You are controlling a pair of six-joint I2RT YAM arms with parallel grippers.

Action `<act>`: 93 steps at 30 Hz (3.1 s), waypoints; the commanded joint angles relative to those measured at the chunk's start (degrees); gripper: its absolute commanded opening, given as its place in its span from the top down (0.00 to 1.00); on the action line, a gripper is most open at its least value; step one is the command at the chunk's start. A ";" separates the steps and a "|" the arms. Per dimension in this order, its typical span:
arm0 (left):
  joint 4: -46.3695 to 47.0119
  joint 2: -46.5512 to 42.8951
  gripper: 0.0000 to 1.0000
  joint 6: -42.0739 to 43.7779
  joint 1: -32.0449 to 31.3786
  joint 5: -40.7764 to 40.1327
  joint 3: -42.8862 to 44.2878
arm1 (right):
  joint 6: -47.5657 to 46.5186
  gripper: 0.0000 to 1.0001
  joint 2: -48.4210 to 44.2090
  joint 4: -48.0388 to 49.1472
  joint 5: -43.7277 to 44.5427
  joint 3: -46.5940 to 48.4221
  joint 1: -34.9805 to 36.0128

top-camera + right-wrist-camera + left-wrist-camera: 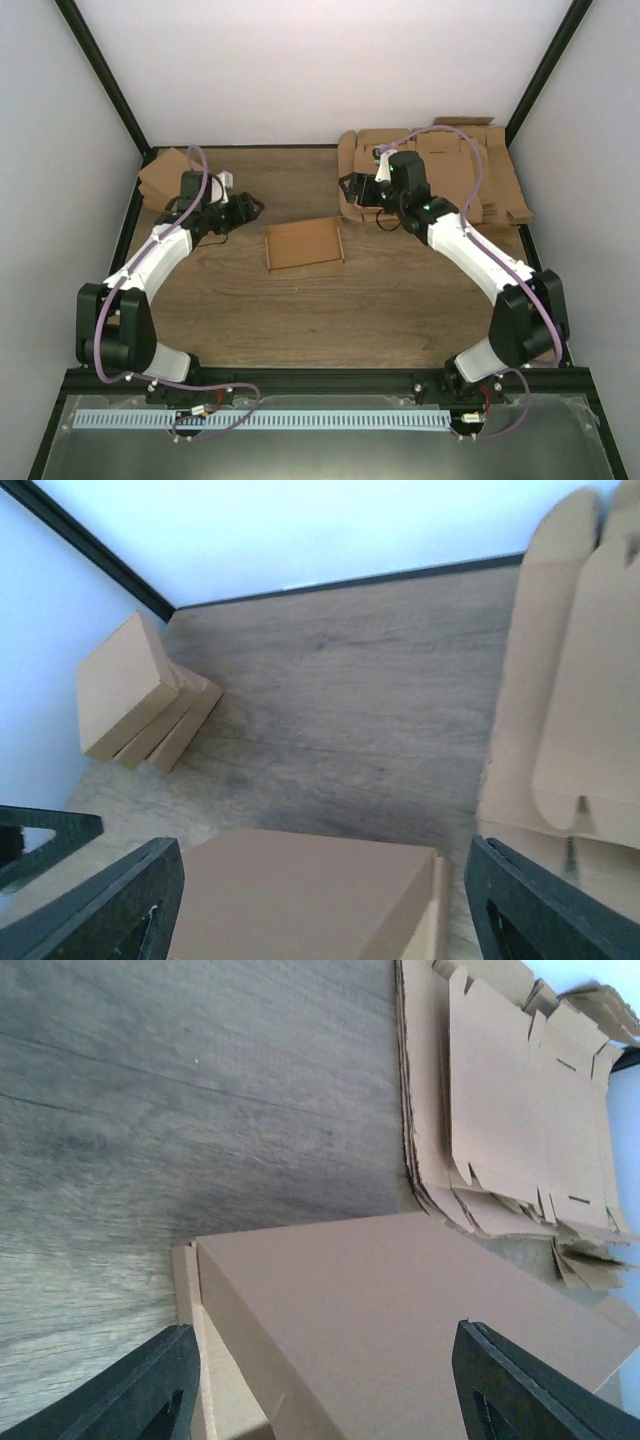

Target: Fold the paper box

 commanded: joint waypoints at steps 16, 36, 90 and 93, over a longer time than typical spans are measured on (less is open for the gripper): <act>8.74 6.19 0.34 -5.29 -0.68 9.21 -5.72 | 12.65 0.30 14.86 -1.11 -16.33 3.24 -2.05; 11.70 7.72 0.41 -5.86 -2.51 9.41 -9.77 | 13.65 0.40 16.82 2.11 -19.74 -0.67 0.17; 10.25 6.32 0.63 -1.98 -5.18 0.32 -15.59 | -1.45 0.32 13.68 -3.96 -3.96 -5.02 4.23; 9.51 5.98 0.63 -1.60 -5.18 0.27 -14.99 | -2.28 0.43 13.73 -3.76 -2.90 -4.90 4.19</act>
